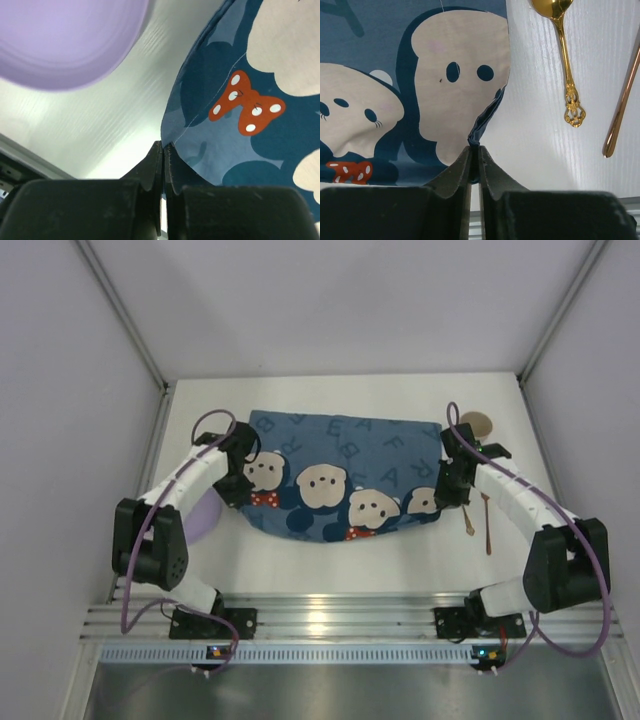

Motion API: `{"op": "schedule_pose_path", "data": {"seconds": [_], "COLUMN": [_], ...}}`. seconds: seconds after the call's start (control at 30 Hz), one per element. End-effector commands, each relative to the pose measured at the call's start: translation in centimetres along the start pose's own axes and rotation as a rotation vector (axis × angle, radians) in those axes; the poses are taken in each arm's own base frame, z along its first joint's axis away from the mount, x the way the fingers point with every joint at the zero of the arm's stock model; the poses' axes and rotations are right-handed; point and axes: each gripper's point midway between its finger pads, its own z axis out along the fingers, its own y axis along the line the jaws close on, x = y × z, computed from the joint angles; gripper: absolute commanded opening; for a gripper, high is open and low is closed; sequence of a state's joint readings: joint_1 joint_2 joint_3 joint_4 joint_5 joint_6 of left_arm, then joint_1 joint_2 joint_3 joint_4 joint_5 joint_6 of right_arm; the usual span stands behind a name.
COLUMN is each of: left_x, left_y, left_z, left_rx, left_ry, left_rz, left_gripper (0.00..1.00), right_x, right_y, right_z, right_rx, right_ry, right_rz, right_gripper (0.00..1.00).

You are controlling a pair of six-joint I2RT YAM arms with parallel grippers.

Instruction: Set the dinner table for one person

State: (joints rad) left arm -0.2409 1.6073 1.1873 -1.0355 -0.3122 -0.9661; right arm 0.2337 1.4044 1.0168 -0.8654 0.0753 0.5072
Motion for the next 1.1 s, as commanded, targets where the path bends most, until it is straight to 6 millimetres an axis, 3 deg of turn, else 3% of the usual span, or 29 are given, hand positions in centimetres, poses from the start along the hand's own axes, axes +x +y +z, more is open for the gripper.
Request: {"op": "schedule_pose_path", "data": {"seconds": [0.0, 0.07, 0.1, 0.13, 0.2, 0.23, 0.3, 0.43, 0.5, 0.6, 0.63, 0.7, 0.73, 0.8, 0.83, 0.9, 0.93, 0.97, 1.0, 1.03, 1.07], "left_x": [0.6, 0.6, 0.7, 0.8, 0.8, 0.8, 0.9, 0.7, 0.5, 0.7, 0.9, 1.3, 1.5, 1.8, 2.0, 2.2, 2.4, 2.7, 2.8, 3.1, 3.2], "left_y": [2.3, 3.3, 3.5, 3.7, 3.8, 3.9, 3.6, 2.5, 1.9, 1.0, 0.9, 0.2, -0.1, -0.5, -0.6, -0.5, -0.6, -0.5, -0.6, -0.6, -0.6], "left_z": [-2.3, -3.1, -3.3, -3.3, -3.6, -3.7, -4.0, -4.9, -5.3, -5.3, -5.2, -5.2, -5.3, -5.3, -5.3, -5.1, -5.1, -5.1, -5.0, -4.9, -4.9], "left_rx": [-0.011, -0.024, -0.024, -0.023, -0.009, -0.010, 0.006, 0.069, 0.100, 0.134, 0.139, 0.163, 0.173, 0.188, 0.192, 0.193, 0.198, 0.204, 0.210, 0.212, 0.221], "left_ry": [-0.018, -0.027, -0.027, -0.026, -0.034, -0.037, -0.024, -0.030, -0.036, -0.025, -0.020, -0.012, -0.005, -0.004, 0.004, 0.013, 0.019, 0.033, 0.036, 0.042, 0.049], "left_rz": [-0.058, -0.070, -0.070, -0.070, -0.073, -0.072, -0.078, -0.083, -0.076, -0.061, -0.055, -0.034, -0.025, 0.005, 0.014, 0.025, 0.027, 0.032, 0.034, 0.036, 0.042], "left_gripper": [0.00, 0.06, 0.12, 0.39, 0.59, 0.76, 0.81, 0.82, 0.80, 0.77, 0.77, 0.76, 0.76, 0.76, 0.76, 0.75, 0.75, 0.75, 0.75, 0.75, 0.75], "right_x": [-1.0, -0.9, -0.9, -0.8, -0.9, -1.0, -1.4, -4.8, -8.3, -12.8, -13.6, -15.9, -16.6, -18.6, -19.0, -20.5, -20.8, -21.6, -22.5, -22.9, -24.0], "right_y": [-0.2, -0.4, -0.5, -0.6, -0.8, -0.7, -1.1, 0.3, 1.3, 1.3, 1.3, 1.6, 1.6, 1.7, 1.5, 0.8, 0.5, 0.7, -0.8, -1.2, -1.5], "right_z": [-0.7, -0.5, -0.5, -0.4, -0.5, -0.6, -1.4, -5.1, -8.3, -10.8, -9.8, -10.6, -9.1, -9.0, -6.9, -6.1, -4.1, -4.0, -3.4, -1.9, -2.1], "right_rx": [0.007, 0.015, 0.017, 0.020, 0.024, 0.023, 0.037, -0.058, -0.148, -0.139, -0.123, -0.134, -0.119, -0.117, -0.091, -0.078, -0.060, -0.063, -0.042, -0.023, -0.014], "right_ry": [-0.034, -0.028, -0.029, -0.023, -0.019, -0.022, -0.043, -0.182, -0.275, -0.335, -0.306, -0.333, -0.304, -0.321, -0.276, -0.264, -0.225, -0.233, -0.233, -0.212, -0.235], "right_rz": [-0.026, -0.033, -0.036, -0.038, -0.042, -0.043, -0.044, -0.050, -0.025, 0.001, 0.005, 0.019, 0.023, 0.028, 0.025, 0.039, 0.049, 0.047, 0.082, 0.086, 0.093], "right_gripper": [0.10, 0.26, 0.44, 0.47, 0.61, 0.63, 0.68, 0.70, 0.74, 0.74, 0.74, 0.73, 0.73, 0.73, 0.73, 0.72, 0.72, 0.71, 0.70, 0.70, 0.70]}}
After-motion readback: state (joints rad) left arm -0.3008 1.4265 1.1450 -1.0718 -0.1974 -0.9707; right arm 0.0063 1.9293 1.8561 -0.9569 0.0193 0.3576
